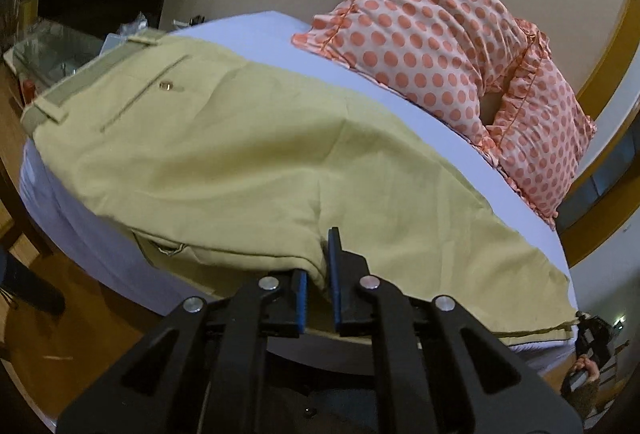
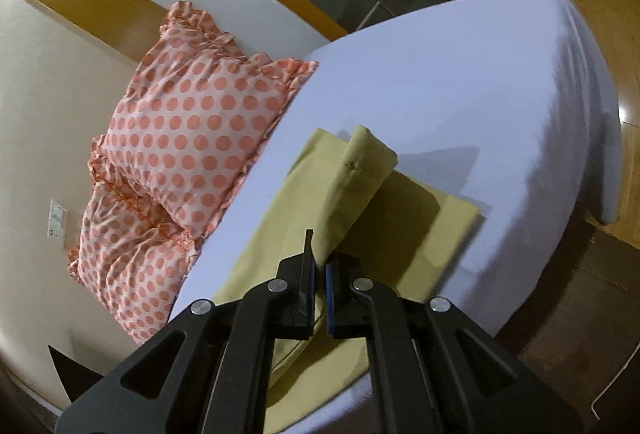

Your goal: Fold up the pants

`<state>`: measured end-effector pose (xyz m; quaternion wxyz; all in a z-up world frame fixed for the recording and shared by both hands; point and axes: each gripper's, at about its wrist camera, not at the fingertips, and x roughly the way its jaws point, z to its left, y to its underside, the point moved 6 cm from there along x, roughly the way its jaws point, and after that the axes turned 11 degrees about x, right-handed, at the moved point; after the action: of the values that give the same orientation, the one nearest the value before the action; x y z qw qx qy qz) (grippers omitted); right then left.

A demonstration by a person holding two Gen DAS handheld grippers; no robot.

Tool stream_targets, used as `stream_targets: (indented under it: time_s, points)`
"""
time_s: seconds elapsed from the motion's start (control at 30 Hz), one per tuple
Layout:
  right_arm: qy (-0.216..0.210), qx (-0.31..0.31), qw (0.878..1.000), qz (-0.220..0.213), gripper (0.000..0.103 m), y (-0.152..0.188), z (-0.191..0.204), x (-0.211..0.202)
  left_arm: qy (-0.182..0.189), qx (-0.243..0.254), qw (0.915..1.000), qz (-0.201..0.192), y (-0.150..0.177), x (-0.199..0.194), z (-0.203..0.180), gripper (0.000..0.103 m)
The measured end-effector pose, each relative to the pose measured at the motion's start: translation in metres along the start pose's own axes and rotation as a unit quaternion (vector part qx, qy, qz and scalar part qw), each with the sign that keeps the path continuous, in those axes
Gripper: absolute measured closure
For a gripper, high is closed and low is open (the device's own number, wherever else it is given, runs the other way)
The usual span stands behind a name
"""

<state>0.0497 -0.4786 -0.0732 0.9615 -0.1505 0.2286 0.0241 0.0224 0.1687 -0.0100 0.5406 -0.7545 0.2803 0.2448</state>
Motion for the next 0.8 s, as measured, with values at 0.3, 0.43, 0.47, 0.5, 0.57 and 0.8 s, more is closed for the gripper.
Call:
stream_targets:
  time_s: [0.3, 0.43, 0.47, 0.5, 0.57, 0.8]
  points:
    - [0.062, -0.025, 0.996, -0.067, 0.056, -0.013, -0.018, -0.026, 0.041, -0.010, 0.9991, -0.001, 0.018, 0.006, 0.005, 0.085]
    - [0.084, -0.020, 0.993, -0.084, 0.056, -0.022, -0.027, -0.027, 0.056, -0.008, 0.9982, -0.021, 0.023, -0.005, 0.005, 0.072]
    - [0.089, -0.022, 0.992, -0.087, 0.056, -0.023, -0.029, -0.027, 0.058, -0.006, 0.9980, -0.025, 0.026, -0.009, 0.005, 0.070]
    - [0.097, -0.027, 0.991, -0.094, 0.056, -0.022, -0.030, -0.027, 0.061, -0.005, 0.9978, -0.028, 0.029, -0.012, 0.006, 0.069]
    - [0.100, -0.038, 0.989, -0.101, 0.056, -0.020, -0.029, -0.027, 0.064, -0.006, 0.9974, -0.031, 0.034, -0.017, 0.010, 0.068]
    - [0.072, -0.061, 0.993, -0.074, 0.057, -0.008, -0.022, -0.023, 0.065, -0.026, 0.9968, -0.039, 0.042, -0.025, 0.022, 0.061]
